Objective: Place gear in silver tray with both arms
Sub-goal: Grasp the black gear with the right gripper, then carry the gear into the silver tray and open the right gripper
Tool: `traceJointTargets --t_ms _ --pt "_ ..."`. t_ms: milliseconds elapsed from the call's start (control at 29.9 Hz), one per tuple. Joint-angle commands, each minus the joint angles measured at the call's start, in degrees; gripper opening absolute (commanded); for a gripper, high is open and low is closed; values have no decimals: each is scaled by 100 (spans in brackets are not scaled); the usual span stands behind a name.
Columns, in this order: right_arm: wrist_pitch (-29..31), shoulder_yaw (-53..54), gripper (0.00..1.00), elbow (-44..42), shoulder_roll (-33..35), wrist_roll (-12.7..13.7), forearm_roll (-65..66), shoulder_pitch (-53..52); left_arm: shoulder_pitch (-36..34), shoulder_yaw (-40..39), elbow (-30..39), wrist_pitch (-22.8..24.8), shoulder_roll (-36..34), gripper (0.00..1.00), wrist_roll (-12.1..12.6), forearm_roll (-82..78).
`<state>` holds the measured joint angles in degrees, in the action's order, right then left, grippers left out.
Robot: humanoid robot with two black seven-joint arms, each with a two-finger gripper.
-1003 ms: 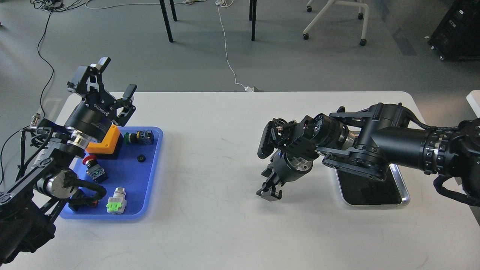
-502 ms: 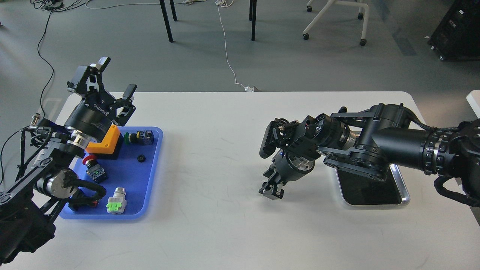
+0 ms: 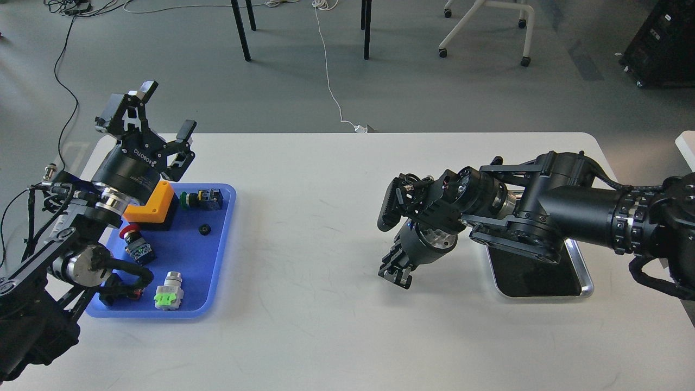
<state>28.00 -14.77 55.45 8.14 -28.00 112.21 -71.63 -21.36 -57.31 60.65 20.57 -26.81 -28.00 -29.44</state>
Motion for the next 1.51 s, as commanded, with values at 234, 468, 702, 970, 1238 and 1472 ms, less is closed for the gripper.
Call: traceJointTargets --t_ms 234,468,702,970,1238,1472 --pt "0 9 14 10 47 0 -24 -61 0 -9 0 0 1 98 0 0" --pt "0 53 14 71 486 0 -41 -465 0 -9 0 44 -8 98 0 0" --pt "0 123 14 71 1356 0 -41 -703 0 -9 0 44 1 98 0 0" --pt "0 124 14 71 2587 0 -24 -633 0 0 0 87 9 98 0 0" --pt "0 88 14 19 3045 0 -15 -141 0 9 0 123 45 98 0 -26" --pt "0 141 16 -280 2974 0 -15 202 -9 0 0 114 45 98 0 -26"
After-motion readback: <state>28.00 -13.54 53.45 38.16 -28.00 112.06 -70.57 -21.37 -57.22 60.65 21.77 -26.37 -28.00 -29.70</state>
